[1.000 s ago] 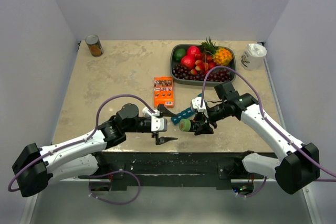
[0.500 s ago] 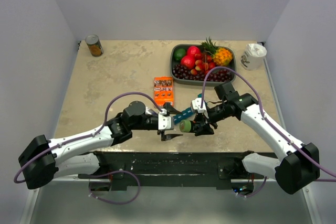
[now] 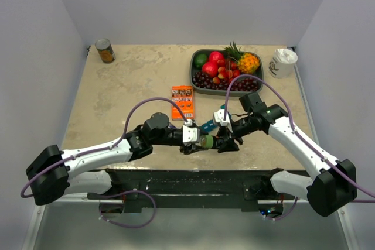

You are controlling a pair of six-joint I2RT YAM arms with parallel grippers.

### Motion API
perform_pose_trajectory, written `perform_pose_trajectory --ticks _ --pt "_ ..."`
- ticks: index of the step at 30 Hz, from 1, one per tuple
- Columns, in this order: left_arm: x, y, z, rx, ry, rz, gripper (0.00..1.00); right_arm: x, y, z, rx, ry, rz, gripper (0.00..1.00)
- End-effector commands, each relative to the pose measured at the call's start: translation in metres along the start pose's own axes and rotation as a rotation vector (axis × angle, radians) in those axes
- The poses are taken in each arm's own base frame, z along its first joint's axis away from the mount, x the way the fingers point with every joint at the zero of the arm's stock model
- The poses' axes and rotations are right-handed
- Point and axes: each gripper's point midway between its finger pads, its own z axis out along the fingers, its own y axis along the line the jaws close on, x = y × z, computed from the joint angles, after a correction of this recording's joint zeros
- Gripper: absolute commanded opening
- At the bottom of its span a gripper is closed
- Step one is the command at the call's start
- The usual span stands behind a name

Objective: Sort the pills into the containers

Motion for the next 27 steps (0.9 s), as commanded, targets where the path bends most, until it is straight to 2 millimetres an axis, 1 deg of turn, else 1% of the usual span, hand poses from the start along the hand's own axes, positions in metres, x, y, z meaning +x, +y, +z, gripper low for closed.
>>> perform_pose_trajectory --ticks 1,3,4,5,6,7,8,9,10,13,15,16,18,19,20,21,22,24,25,26,27 --pt "-0.028 0.007 0.004 -0.068 -0.096 -0.239 0.00 -0.012 -0.008 -0.003 0.043 -0.036 -0.033 0.00" --pt "-0.024 0.010 0.005 -0.117 -0.099 -0.398 0.00 -0.012 -0.012 -0.004 0.067 -0.034 -0.022 0.00" --pt "-0.015 0.019 0.004 -0.222 -0.073 -0.606 0.00 -0.011 -0.015 -0.005 0.080 -0.031 -0.016 0.00" --pt "-0.009 0.022 0.004 -0.265 -0.050 -0.702 0.00 -0.008 -0.018 -0.005 0.096 -0.019 -0.008 0.00" --pt "-0.016 0.028 0.006 -0.294 -0.050 -0.776 0.00 -0.010 -0.022 -0.007 0.120 -0.025 -0.001 0.00" --pt "-0.003 0.028 0.004 -0.367 -0.013 -0.964 0.00 -0.010 -0.025 -0.007 0.130 -0.024 0.004 0.00" --pt "-0.002 0.029 0.004 -0.398 -0.011 -1.056 0.00 -0.007 -0.028 -0.008 0.147 -0.017 0.012 0.00" --pt "0.004 0.032 0.001 -0.457 -0.012 -1.158 0.00 -0.008 -0.031 -0.009 0.159 -0.020 0.016 0.00" --pt "0.004 0.028 0.002 -0.467 -0.020 -1.306 0.00 -0.009 -0.032 -0.009 0.166 -0.020 0.015 0.00" --pt "0.001 0.025 0.004 -0.481 -0.033 -1.488 0.00 -0.008 -0.034 -0.009 0.172 -0.020 0.025 0.00" --pt "-0.004 0.025 0.004 -0.465 -0.061 -1.524 0.00 -0.009 -0.035 -0.010 0.172 -0.025 0.025 0.00" --pt "-0.005 0.026 0.005 -0.466 -0.069 -1.534 0.02 -0.008 -0.035 -0.010 0.173 -0.023 0.027 0.00" --pt "-0.008 0.029 0.004 -0.449 -0.070 -1.515 0.22 -0.009 -0.034 -0.011 0.173 -0.030 0.028 0.00" --pt "-0.006 0.033 0.001 -0.450 -0.071 -1.490 0.47 -0.009 -0.034 -0.011 0.174 -0.032 0.028 0.00" --pt "-0.006 0.034 0.000 -0.441 -0.071 -1.477 0.61 -0.009 -0.035 -0.013 0.178 -0.036 0.030 0.00" --pt "-0.006 0.032 -0.002 -0.420 -0.066 -1.461 0.70 -0.010 -0.034 -0.013 0.179 -0.038 0.031 0.00" --pt "-0.006 0.037 -0.008 -0.425 -0.070 -1.412 0.85 -0.010 -0.035 -0.013 0.178 -0.040 0.035 0.00" --pt "-0.005 0.037 -0.015 -0.414 -0.064 -1.341 0.95 -0.011 -0.036 -0.014 0.179 -0.046 0.039 0.00" --pt "-0.008 0.042 -0.023 -0.422 -0.071 -1.245 0.99 -0.011 -0.035 -0.014 0.175 -0.049 0.042 0.00" --pt "-0.007 0.043 -0.028 -0.423 -0.066 -1.194 0.99 -0.011 -0.036 -0.014 0.178 -0.051 0.043 0.00" --pt "-0.006 0.044 -0.033 -0.414 -0.051 -1.068 0.99 -0.011 -0.036 -0.014 0.177 -0.049 0.044 0.00"
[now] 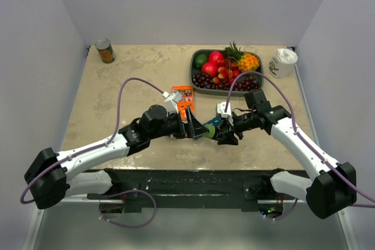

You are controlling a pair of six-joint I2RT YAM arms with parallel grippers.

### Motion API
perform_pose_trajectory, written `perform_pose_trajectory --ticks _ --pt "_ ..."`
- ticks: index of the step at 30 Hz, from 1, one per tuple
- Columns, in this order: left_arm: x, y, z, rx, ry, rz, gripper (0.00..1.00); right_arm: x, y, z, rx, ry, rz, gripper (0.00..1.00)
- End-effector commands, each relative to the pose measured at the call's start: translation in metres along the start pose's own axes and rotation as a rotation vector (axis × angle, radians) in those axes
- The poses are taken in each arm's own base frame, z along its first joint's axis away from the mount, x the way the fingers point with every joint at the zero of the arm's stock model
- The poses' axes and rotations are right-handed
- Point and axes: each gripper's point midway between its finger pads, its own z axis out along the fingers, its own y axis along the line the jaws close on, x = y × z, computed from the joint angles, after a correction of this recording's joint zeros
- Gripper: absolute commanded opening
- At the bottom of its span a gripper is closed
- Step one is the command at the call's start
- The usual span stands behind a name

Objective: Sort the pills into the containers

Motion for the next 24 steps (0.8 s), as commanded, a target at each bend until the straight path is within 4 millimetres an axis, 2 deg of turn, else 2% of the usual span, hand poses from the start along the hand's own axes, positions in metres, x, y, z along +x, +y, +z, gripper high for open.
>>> perform_pose_trajectory --ticks 1,2,3,4,5,6,7,8,9,12,13,14,15,18,20,23,24 --pt "-0.020 -0.012 -0.028 0.091 -0.064 0.369 0.99 -0.015 -0.006 -0.004 0.025 -0.045 -0.036 0.00" --pt "-0.018 -0.010 -0.030 0.098 -0.065 0.452 0.99 -0.015 -0.005 -0.004 0.020 -0.048 -0.035 0.00" --pt "-0.017 -0.013 -0.034 0.151 -0.065 0.629 0.99 -0.015 -0.004 -0.004 0.013 -0.050 -0.038 0.00" --pt "-0.015 -0.019 -0.041 0.200 -0.078 0.722 0.99 -0.016 -0.003 -0.004 0.004 -0.052 -0.043 0.00" --pt "-0.005 -0.013 -0.043 0.235 -0.066 0.805 0.99 -0.016 0.000 -0.003 -0.012 -0.054 -0.057 0.00" --pt "-0.002 -0.023 -0.047 0.324 -0.093 0.981 0.99 -0.015 0.000 -0.003 -0.021 -0.055 -0.056 0.00" --pt "0.002 -0.031 -0.054 0.380 -0.121 1.078 0.99 -0.016 0.002 -0.003 -0.031 -0.058 -0.060 0.00" --pt "0.010 -0.026 -0.054 0.409 -0.125 1.162 0.99 -0.015 0.004 -0.003 -0.039 -0.056 -0.057 0.00" --pt "0.012 -0.033 -0.056 0.470 -0.163 1.321 0.99 -0.014 0.004 -0.002 -0.047 -0.057 -0.061 0.00" --pt "0.008 -0.034 -0.045 0.479 -0.181 1.467 0.99 -0.014 0.007 -0.002 -0.057 -0.058 -0.063 0.00" --pt "0.009 -0.027 -0.034 0.465 -0.146 1.482 0.99 -0.014 0.007 -0.002 -0.059 -0.059 -0.065 0.00" --pt "0.002 -0.036 -0.029 0.468 -0.156 1.503 0.99 -0.013 0.007 -0.002 -0.058 -0.057 -0.062 0.00" --pt "0.006 -0.030 -0.019 0.467 -0.122 1.524 0.99 -0.013 0.008 -0.001 -0.062 -0.057 -0.065 0.00" --pt "0.003 -0.043 -0.010 0.497 -0.146 1.551 0.99 -0.012 0.008 -0.001 -0.062 -0.056 -0.064 0.00" --pt "0.004 -0.044 -0.003 0.504 -0.142 1.545 0.97 -0.011 0.007 -0.001 -0.062 -0.052 -0.061 0.00" --pt "0.007 -0.046 0.002 0.526 -0.129 1.525 0.90 -0.011 0.007 -0.001 -0.063 -0.054 -0.063 0.00" --pt "0.010 -0.047 0.002 0.543 -0.117 1.512 0.85 -0.011 0.007 -0.001 -0.064 -0.052 -0.059 0.00"
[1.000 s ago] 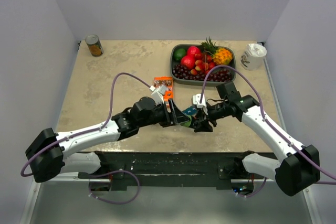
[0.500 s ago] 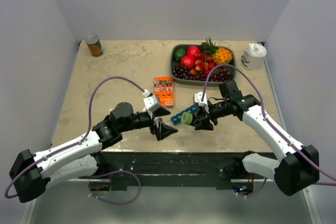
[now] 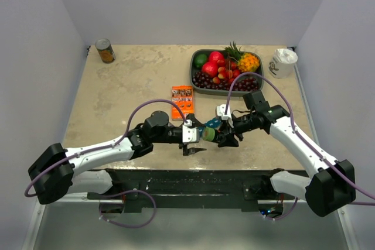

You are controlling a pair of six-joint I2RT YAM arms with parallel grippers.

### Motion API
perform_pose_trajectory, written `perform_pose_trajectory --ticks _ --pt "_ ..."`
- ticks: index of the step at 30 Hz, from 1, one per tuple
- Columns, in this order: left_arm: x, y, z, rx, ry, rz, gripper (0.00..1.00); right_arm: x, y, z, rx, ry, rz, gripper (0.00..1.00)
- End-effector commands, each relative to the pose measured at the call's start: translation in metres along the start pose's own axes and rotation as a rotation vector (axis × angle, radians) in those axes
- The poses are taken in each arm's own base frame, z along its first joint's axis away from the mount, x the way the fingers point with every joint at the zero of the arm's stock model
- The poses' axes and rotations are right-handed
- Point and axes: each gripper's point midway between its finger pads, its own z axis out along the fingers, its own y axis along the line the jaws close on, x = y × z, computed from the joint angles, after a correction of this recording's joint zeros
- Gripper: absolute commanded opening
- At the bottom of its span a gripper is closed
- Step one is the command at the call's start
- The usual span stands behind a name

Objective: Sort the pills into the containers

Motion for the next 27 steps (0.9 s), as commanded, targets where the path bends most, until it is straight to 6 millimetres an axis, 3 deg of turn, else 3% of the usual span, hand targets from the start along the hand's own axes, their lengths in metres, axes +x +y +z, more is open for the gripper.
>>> perform_pose_trajectory --ticks 1,5,11,15,17,20,21,23,24,25,27 --pt "-0.046 0.009 0.010 0.024 -0.143 0.114 0.83 -0.015 0.000 -0.003 -0.015 -0.051 -0.043 0.00" --pt "-0.043 0.007 0.014 0.033 -0.135 0.071 0.74 -0.015 0.000 -0.002 -0.017 -0.051 -0.043 0.00" --pt "-0.036 0.005 0.020 0.044 -0.115 0.012 0.37 -0.016 0.001 -0.003 -0.016 -0.053 -0.045 0.00" --pt "-0.034 0.004 0.020 0.033 -0.100 -0.090 0.00 -0.015 0.000 -0.003 -0.009 -0.050 -0.044 0.00" --pt "-0.037 0.008 0.019 0.001 -0.098 -0.187 0.00 -0.015 -0.004 -0.003 0.010 -0.043 -0.032 0.00" --pt "-0.040 0.018 0.017 -0.096 -0.082 -0.522 0.00 -0.013 -0.013 -0.004 0.059 -0.030 -0.010 0.00" --pt "-0.023 0.021 0.016 -0.193 -0.009 -0.772 0.00 -0.012 -0.016 -0.005 0.070 -0.028 -0.002 0.00" --pt "-0.018 0.027 0.012 -0.233 0.027 -1.002 0.00 -0.012 -0.021 -0.006 0.097 -0.026 0.009 0.00" --pt "-0.028 0.015 0.013 -0.166 -0.002 -1.237 0.00 -0.011 -0.023 -0.006 0.103 -0.024 0.016 0.00" --pt "-0.022 0.009 0.012 -0.151 -0.003 -1.367 0.00 -0.011 -0.025 -0.006 0.112 -0.025 0.014 0.00" --pt "-0.029 0.001 0.016 -0.128 0.001 -1.604 0.00 -0.010 -0.026 -0.005 0.112 -0.021 0.024 0.00"
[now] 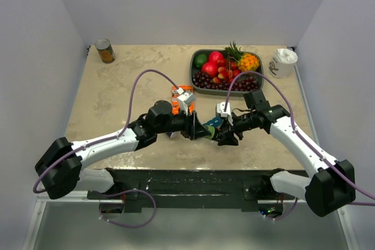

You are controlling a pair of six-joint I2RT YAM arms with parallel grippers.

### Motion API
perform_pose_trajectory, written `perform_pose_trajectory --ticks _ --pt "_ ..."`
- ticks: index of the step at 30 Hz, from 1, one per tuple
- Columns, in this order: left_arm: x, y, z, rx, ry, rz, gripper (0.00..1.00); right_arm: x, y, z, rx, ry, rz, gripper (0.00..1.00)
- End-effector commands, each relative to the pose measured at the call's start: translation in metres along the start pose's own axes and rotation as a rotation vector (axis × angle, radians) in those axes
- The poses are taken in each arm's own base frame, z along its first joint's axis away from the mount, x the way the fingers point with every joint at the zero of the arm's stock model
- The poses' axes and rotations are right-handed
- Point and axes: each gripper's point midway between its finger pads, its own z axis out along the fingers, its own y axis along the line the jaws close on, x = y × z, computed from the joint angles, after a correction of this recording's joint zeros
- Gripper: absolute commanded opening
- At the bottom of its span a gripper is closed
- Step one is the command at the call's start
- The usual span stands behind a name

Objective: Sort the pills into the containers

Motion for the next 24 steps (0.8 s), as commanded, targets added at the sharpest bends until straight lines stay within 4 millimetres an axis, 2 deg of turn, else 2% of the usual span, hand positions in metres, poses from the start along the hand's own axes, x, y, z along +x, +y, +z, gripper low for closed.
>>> perform_pose_trajectory --ticks 1,2,3,5,6,8,9,11,13,14,15,16,17,19,20,22,24 --pt "0.002 -0.033 0.001 0.027 0.069 -0.692 0.00 -0.014 -0.020 -0.003 0.073 -0.038 -0.030 0.00" --pt "0.001 -0.034 0.001 0.030 0.066 -0.706 0.03 -0.013 -0.020 -0.003 0.073 -0.037 -0.026 0.00" --pt "-0.004 -0.036 -0.001 0.036 0.052 -0.711 0.19 -0.014 -0.019 -0.003 0.075 -0.038 -0.028 0.00" --pt "-0.015 -0.038 -0.002 0.052 0.029 -0.683 0.42 -0.013 -0.019 -0.003 0.076 -0.038 -0.029 0.00" --pt "-0.018 -0.039 -0.004 0.065 0.027 -0.644 0.62 -0.014 -0.019 -0.004 0.080 -0.039 -0.028 0.00" --pt "-0.023 -0.042 -0.007 0.093 0.018 -0.592 0.75 -0.015 -0.019 -0.006 0.086 -0.046 -0.031 0.00" --pt "-0.024 -0.044 -0.012 0.120 0.011 -0.520 0.85 -0.014 -0.020 -0.007 0.088 -0.047 -0.029 0.00" --pt "-0.021 -0.043 -0.018 0.140 0.007 -0.441 0.95 -0.015 -0.019 -0.007 0.084 -0.050 -0.029 0.00" --pt "-0.020 -0.039 -0.027 0.138 -0.003 -0.273 0.99 -0.015 -0.018 -0.007 0.078 -0.052 -0.028 0.00" --pt "-0.010 -0.030 -0.031 0.093 0.036 -0.237 0.99 -0.016 -0.017 -0.007 0.074 -0.055 -0.034 0.00" --pt "-0.009 -0.025 -0.035 0.075 0.032 -0.105 0.99 -0.016 -0.017 -0.007 0.070 -0.056 -0.034 0.00" --pt "-0.007 -0.024 -0.039 0.072 0.043 -0.050 0.99 -0.016 -0.015 -0.007 0.063 -0.058 -0.036 0.00" --pt "0.003 -0.020 -0.043 0.056 0.083 -0.014 0.99 -0.016 -0.014 -0.007 0.057 -0.059 -0.042 0.00" --pt "0.000 -0.019 -0.054 0.057 0.069 0.151 0.99 -0.016 -0.013 -0.007 0.047 -0.060 -0.044 0.00" --pt "0.007 -0.008 -0.060 -0.003 0.087 0.182 0.99 -0.016 -0.012 -0.007 0.041 -0.062 -0.046 0.00" --pt "-0.002 -0.006 -0.073 -0.025 0.032 0.330 0.99 -0.017 -0.011 -0.006 0.034 -0.062 -0.049 0.00" --pt "-0.023 -0.015 -0.085 -0.021 -0.079 0.458 0.99 -0.016 -0.011 -0.006 0.031 -0.062 -0.053 0.00"
